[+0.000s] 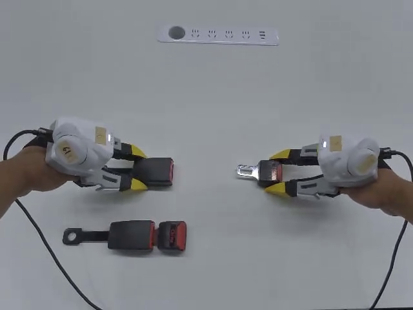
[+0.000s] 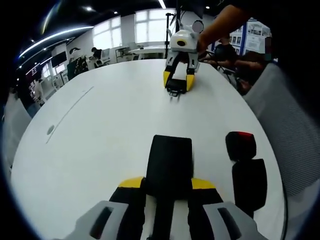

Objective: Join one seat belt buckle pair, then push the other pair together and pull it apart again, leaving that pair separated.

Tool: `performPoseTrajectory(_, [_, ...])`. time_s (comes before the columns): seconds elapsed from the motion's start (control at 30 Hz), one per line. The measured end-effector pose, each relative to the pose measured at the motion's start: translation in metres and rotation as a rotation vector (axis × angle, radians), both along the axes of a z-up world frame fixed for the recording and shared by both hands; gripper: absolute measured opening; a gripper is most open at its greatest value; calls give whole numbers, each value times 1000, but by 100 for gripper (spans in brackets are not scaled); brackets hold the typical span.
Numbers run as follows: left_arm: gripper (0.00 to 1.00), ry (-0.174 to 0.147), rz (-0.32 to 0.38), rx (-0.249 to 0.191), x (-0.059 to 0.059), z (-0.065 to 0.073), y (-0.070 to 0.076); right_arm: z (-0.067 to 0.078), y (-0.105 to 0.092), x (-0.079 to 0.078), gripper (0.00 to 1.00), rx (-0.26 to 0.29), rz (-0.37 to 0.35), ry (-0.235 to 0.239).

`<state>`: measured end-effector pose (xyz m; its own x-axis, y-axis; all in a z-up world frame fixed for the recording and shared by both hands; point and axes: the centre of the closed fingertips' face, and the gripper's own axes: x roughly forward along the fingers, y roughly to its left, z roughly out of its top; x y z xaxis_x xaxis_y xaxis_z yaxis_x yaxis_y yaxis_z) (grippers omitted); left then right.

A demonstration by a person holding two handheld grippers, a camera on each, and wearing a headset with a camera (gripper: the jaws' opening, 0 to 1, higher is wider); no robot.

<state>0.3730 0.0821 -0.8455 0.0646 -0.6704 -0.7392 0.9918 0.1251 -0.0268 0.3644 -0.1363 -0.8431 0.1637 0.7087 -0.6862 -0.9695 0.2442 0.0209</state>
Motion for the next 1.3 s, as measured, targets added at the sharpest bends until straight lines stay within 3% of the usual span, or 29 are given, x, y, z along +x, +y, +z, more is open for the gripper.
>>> performPoseTrajectory(0.4, [33,18,25,-7,-1,-1,0,-3,6,0,35,49,-15,5])
performPoseTrajectory(0.8, [33,22,24,8,-3,-1,0,-3,41,-4,35,102,4,14])
performPoseTrajectory(1.3, [33,26,21,20,-4,0,0,-7,85,6,35,158,4,34])
